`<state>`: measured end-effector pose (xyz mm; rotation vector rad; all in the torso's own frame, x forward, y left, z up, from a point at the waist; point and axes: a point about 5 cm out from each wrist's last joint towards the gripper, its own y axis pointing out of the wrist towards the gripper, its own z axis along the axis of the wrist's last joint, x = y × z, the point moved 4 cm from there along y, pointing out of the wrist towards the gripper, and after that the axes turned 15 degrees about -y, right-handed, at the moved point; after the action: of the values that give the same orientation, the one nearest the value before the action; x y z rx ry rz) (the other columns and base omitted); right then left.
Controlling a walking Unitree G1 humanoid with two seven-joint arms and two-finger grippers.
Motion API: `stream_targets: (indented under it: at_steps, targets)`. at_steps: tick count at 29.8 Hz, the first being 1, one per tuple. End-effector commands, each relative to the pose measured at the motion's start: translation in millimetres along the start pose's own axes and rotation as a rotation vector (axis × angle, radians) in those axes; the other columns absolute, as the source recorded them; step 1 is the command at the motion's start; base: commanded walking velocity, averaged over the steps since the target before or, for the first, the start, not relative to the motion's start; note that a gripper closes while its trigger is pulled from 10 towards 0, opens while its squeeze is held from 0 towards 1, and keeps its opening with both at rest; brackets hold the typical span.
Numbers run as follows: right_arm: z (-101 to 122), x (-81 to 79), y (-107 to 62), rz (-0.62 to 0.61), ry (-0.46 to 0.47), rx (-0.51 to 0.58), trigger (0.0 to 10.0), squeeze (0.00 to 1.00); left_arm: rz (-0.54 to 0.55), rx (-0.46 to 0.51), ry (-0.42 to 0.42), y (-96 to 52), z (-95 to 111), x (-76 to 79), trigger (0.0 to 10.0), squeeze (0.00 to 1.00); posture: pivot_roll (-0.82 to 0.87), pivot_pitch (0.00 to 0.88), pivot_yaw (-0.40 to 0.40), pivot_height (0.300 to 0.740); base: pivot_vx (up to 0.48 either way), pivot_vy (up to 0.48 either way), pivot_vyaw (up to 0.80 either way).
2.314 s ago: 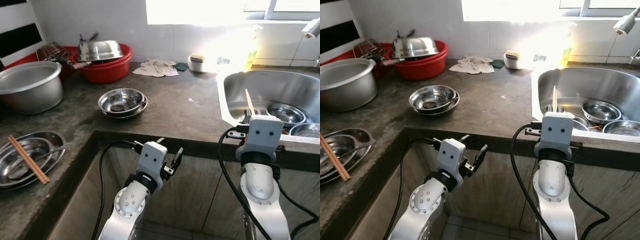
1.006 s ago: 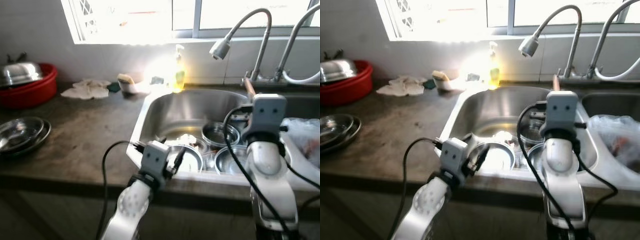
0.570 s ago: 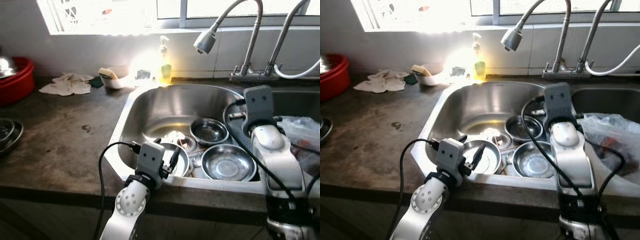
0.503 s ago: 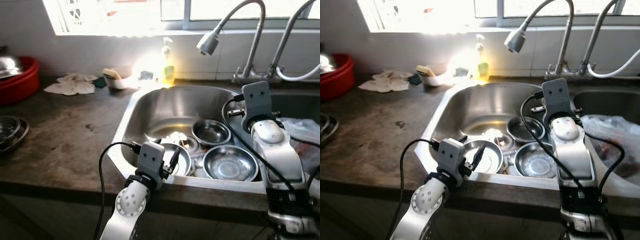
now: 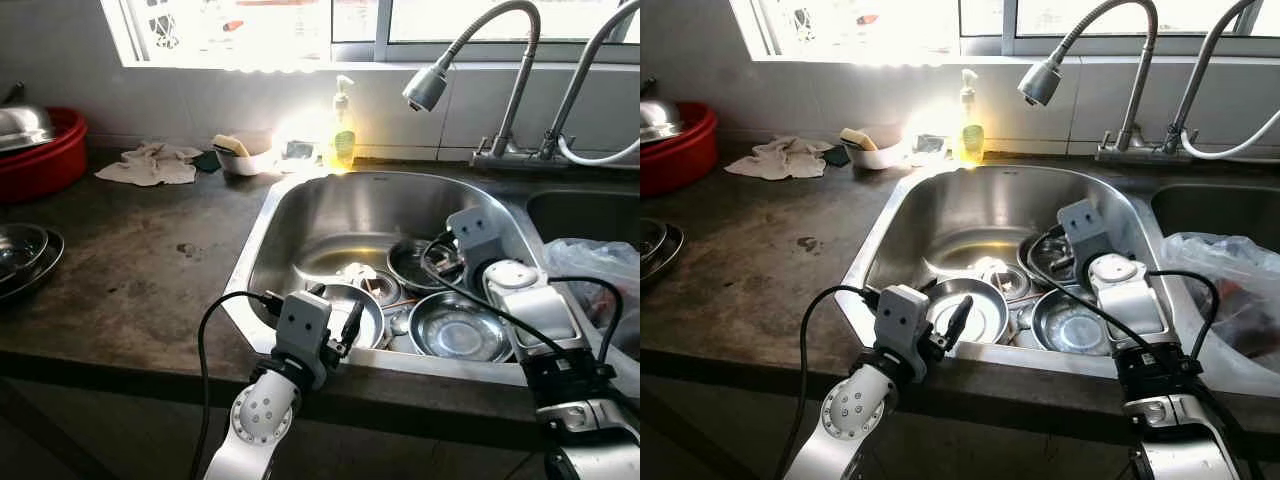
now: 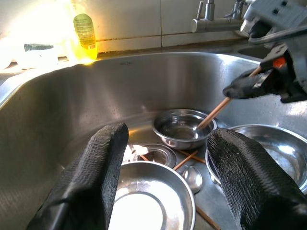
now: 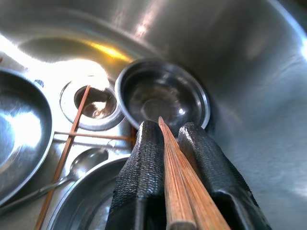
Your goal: Kitchen organization
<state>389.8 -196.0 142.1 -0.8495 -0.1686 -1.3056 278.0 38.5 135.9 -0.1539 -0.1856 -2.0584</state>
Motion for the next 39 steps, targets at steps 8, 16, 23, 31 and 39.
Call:
stream_targets:
  at_steps: [8, 16, 23, 31, 39]
  targets:
    - [4.7, 11.0, -3.3, -0.067, 0.034, 0.028, 10.0, 1.00, -0.005, -0.015, -0.004, -2.6, -1.5, 1.3, 10.0, 0.00, 0.12, 0.001, -0.018, 0.740, 0.000, 0.000, 0.00]
    - [3.0, 8.8, -12.8, -0.123, 0.094, 0.062, 10.0, 1.00, -0.005, -0.017, -0.005, -1.9, -2.1, 1.4, 10.0, 0.00, 0.11, 0.000, -0.011, 0.740, 0.000, 0.000, 0.00]
    - [35.0, 28.5, -48.0, -0.329, 0.266, 0.344, 10.0, 0.00, 0.000, -0.014, -0.002, -1.1, -1.4, -0.5, 10.0, 0.00, 0.11, 0.000, -0.009, 0.740, 0.000, 0.000, 0.00]
    - [44.9, 19.9, -88.7, -0.414, 0.311, 0.515, 10.0, 0.00, 0.004, -0.008, 0.001, -1.0, 0.3, -2.9, 10.0, 0.00, 0.10, 0.000, -0.001, 0.740, 0.000, 0.000, 0.00]
    - [34.6, -21.2, -118.3, -0.395, 0.343, 0.576, 10.0, 0.00, 0.014, 0.003, 0.004, -1.5, 3.3, -5.6, 10.0, 0.00, 0.10, 0.000, 0.005, 0.740, 0.000, 0.000, 0.00]
